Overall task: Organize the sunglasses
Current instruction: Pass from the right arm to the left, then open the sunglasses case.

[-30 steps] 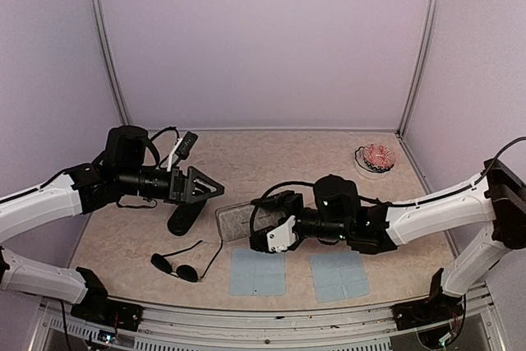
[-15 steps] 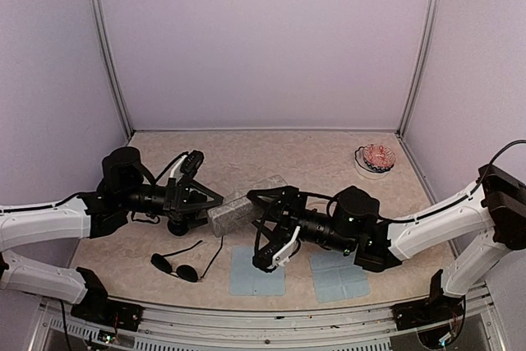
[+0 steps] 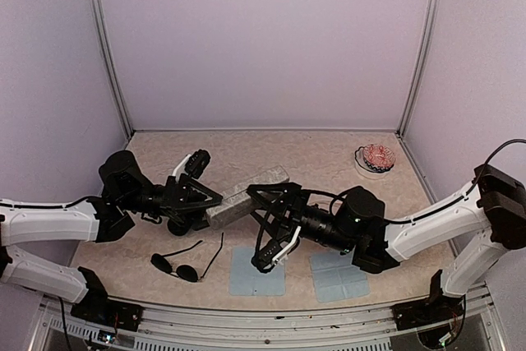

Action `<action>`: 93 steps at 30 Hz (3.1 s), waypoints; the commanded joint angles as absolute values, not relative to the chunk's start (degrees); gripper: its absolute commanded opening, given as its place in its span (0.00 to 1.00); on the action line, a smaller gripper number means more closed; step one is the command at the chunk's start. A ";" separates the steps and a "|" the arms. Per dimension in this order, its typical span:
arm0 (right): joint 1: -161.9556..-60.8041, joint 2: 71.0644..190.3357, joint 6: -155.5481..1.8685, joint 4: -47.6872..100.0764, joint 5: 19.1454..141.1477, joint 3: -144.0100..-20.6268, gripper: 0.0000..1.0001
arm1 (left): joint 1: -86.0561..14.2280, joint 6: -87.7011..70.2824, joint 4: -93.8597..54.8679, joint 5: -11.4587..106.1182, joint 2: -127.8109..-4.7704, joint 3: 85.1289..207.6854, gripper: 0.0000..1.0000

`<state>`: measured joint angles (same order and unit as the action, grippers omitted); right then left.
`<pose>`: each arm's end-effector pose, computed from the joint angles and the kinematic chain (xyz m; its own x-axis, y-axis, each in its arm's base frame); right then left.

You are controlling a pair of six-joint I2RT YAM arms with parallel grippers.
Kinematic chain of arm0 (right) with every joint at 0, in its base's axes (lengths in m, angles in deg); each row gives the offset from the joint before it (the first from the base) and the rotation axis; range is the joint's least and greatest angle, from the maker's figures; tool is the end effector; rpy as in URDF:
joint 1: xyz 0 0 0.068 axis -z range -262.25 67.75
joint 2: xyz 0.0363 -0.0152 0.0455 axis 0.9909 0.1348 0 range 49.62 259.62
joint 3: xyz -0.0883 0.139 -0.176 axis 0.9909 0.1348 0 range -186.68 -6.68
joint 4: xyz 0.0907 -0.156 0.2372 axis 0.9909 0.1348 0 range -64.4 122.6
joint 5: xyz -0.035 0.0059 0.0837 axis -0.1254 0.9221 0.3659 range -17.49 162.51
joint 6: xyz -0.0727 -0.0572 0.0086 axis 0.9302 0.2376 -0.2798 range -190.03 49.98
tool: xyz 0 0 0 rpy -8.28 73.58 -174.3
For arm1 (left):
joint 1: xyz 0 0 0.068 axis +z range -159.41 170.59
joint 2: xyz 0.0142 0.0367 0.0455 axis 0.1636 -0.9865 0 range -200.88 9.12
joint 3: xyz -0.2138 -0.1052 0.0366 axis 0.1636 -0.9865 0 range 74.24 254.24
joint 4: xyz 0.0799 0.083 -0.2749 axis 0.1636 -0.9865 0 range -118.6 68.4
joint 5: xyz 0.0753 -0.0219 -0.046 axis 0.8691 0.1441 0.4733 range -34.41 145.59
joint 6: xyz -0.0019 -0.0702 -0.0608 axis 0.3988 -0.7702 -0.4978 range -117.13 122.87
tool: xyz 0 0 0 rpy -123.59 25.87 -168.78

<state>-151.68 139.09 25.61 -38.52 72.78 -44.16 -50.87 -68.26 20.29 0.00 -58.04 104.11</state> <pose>0.1379 0.3690 0.1910 0.9261 -0.3647 0.0970 0.1656 0.1616 -0.9729 0.1891 -0.2591 0.2120 -0.9177 0.0972 -0.3851 0.3773 -0.0893 -0.9218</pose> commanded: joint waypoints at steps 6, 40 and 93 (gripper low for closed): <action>-152.89 139.35 28.10 -43.39 72.77 -43.36 0.47 | -51.34 -68.66 21.93 -1.65 -58.22 105.28 0.61; -146.35 121.02 -69.62 -4.21 63.38 -50.11 0.98 | -48.77 -47.95 10.24 27.08 -52.45 108.30 0.05; -141.76 146.42 -124.86 -47.26 89.91 -61.81 0.72 | -59.85 -46.15 31.40 32.30 -52.32 105.48 0.04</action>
<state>-142.06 145.60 -124.24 -44.42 89.35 -60.92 -59.37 -46.97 27.90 32.48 -52.97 105.33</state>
